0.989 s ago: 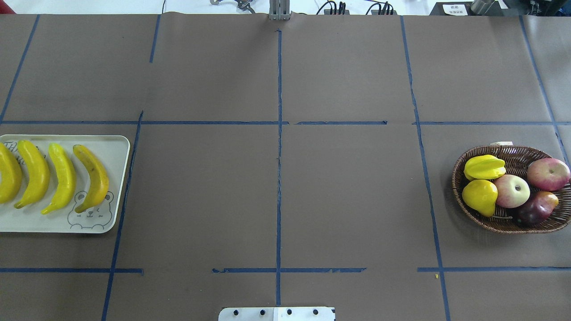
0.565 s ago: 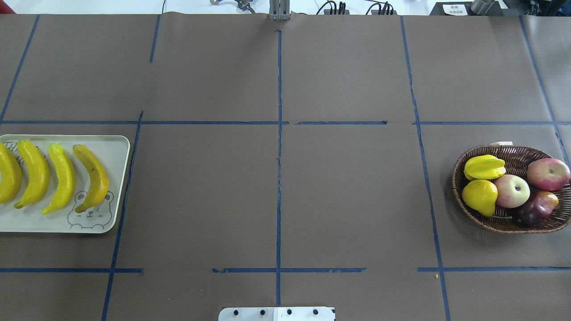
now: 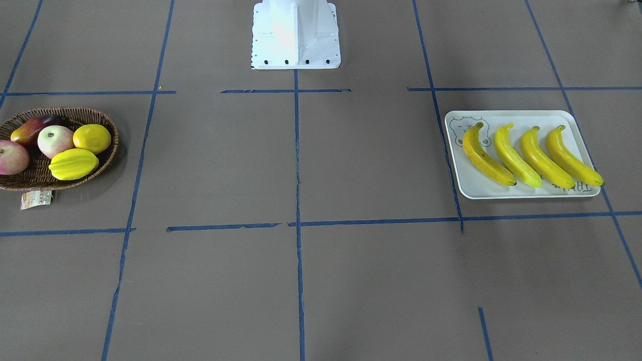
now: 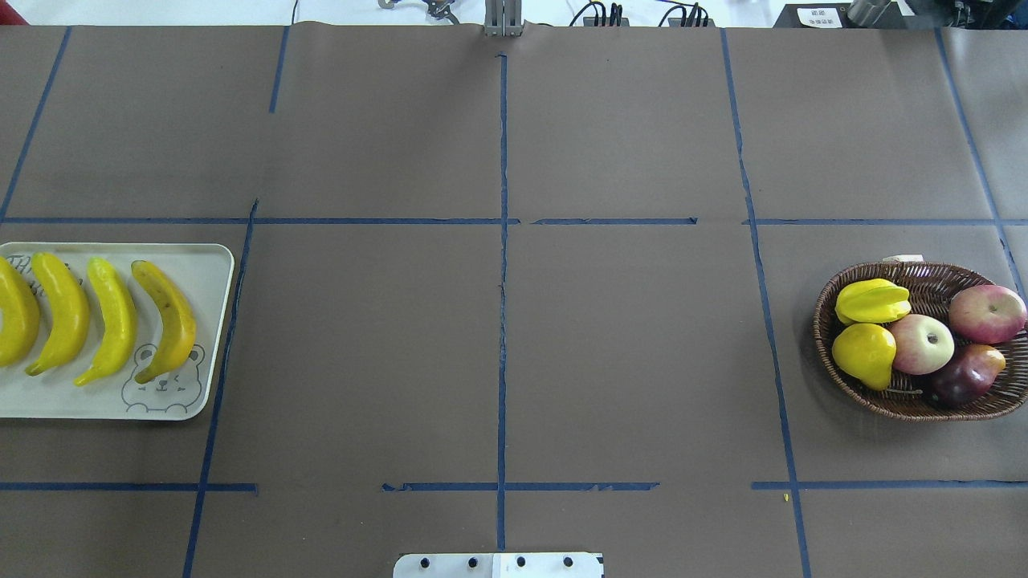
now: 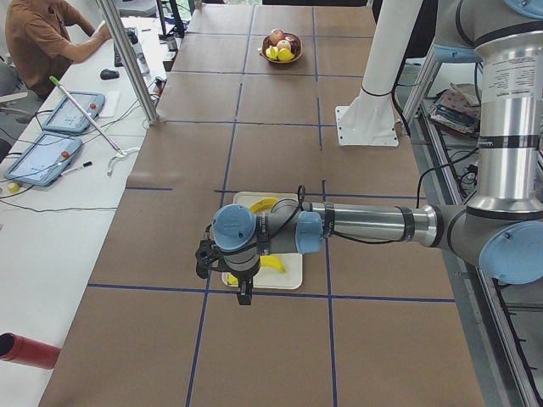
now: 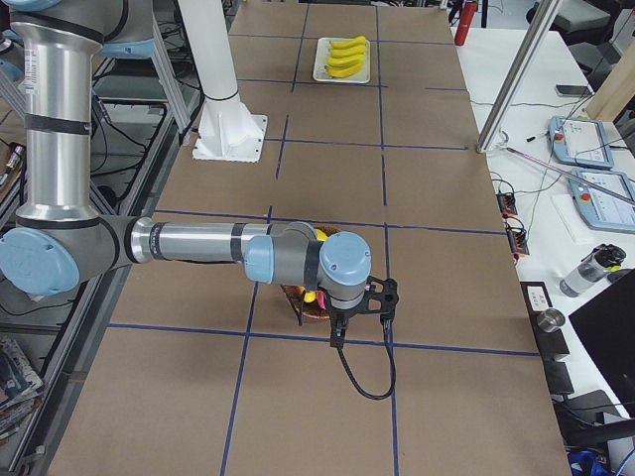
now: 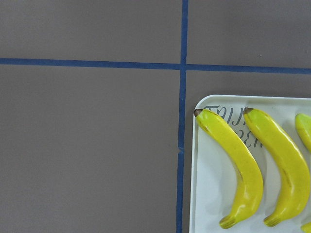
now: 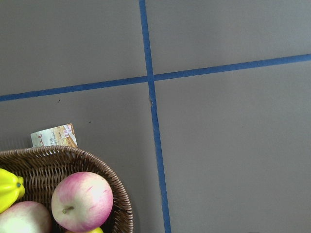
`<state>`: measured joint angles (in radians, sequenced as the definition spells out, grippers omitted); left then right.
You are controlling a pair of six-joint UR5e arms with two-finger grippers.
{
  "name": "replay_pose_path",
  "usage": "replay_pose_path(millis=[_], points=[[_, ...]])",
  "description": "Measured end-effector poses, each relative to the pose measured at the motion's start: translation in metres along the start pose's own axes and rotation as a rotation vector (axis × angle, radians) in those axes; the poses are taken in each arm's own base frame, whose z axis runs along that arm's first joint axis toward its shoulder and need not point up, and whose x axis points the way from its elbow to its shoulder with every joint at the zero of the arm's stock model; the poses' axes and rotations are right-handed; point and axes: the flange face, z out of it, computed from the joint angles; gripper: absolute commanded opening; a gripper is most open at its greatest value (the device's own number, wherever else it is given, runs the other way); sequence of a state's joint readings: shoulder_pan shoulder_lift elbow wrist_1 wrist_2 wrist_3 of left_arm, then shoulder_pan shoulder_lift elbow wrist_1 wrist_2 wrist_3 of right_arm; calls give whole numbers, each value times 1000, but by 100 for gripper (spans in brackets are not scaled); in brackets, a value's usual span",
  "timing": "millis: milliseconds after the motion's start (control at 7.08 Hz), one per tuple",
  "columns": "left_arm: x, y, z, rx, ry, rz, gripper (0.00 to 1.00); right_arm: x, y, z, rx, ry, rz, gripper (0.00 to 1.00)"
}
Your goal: Transfer all bananas from basket to plate
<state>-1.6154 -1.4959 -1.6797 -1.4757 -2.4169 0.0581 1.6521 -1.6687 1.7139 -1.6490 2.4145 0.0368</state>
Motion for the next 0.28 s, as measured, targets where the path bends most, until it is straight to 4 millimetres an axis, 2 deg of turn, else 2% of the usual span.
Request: replay_pose_path(millis=[283], points=[[0, 0, 2, -4, -1, 0, 100, -1, 0, -1, 1, 0, -1, 100]])
